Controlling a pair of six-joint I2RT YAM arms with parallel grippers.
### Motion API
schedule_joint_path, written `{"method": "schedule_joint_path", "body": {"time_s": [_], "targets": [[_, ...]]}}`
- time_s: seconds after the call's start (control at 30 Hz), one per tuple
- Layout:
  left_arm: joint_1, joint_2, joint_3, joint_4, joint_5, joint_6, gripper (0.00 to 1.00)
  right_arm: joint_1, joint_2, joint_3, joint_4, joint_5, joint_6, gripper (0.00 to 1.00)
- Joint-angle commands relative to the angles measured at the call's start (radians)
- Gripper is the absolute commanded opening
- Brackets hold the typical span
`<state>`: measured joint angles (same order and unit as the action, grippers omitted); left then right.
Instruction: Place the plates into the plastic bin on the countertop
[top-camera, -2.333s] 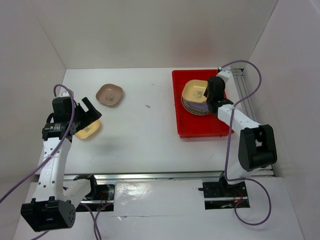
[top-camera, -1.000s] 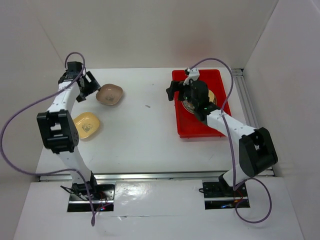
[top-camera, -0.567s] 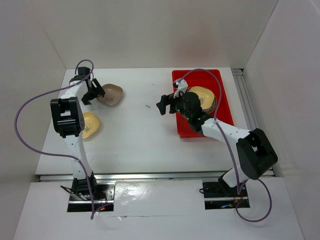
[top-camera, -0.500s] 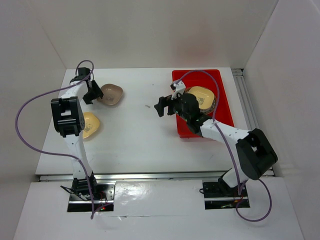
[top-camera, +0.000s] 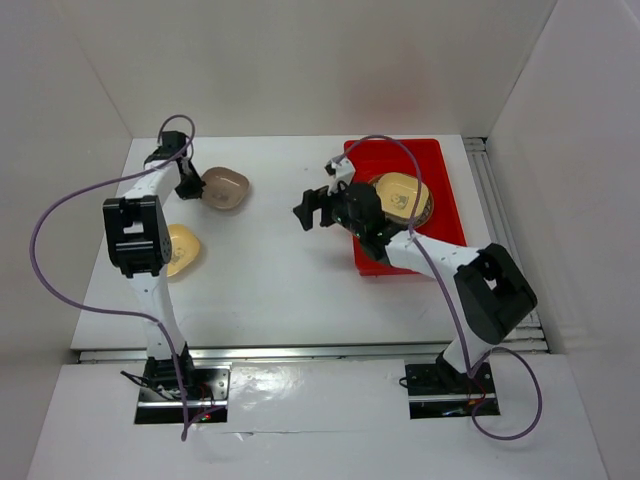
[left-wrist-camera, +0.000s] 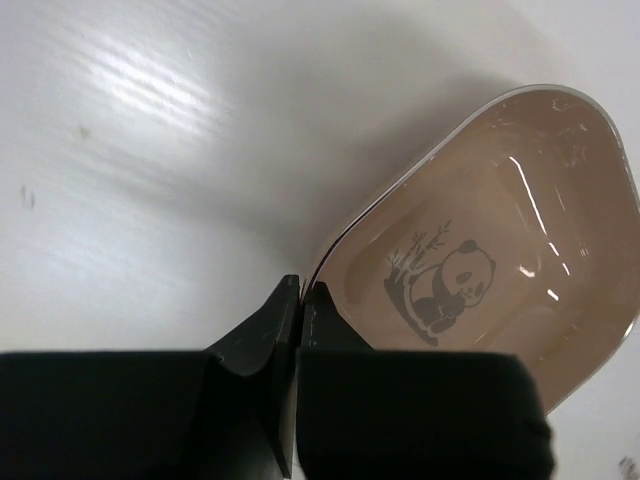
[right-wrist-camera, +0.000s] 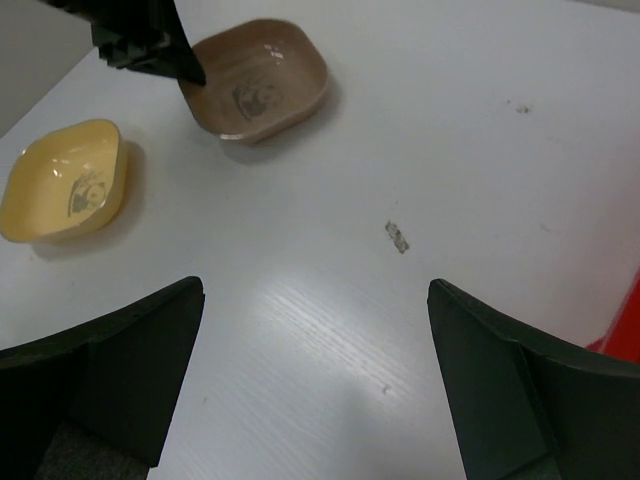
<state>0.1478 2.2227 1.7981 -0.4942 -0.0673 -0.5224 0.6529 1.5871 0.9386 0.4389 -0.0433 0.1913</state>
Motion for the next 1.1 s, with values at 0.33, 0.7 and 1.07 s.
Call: {"method": "schedule_joint_path", "body": {"time_s": [0.33, 0.7, 1.07], "targets": [[-0.442, -0.331, -0.019, -0.127, -0.307, 0.078, 0.00, -0.028, 0.166, 0.305, -0.062, 0.168, 0.111, 1.00], [-0.533, -0.452, -0.029, -0.127, -0.345, 0.094, 0.00, -0.047, 0.267, 0.322, -0.043, 0.266, 0.057, 0.99], [-0.533, -0.509, -0.065, -0.053, -0.239, 0.140, 0.00, -0.096, 0.301, 0.298, 0.014, 0.013, 0.118, 0.08]]}}
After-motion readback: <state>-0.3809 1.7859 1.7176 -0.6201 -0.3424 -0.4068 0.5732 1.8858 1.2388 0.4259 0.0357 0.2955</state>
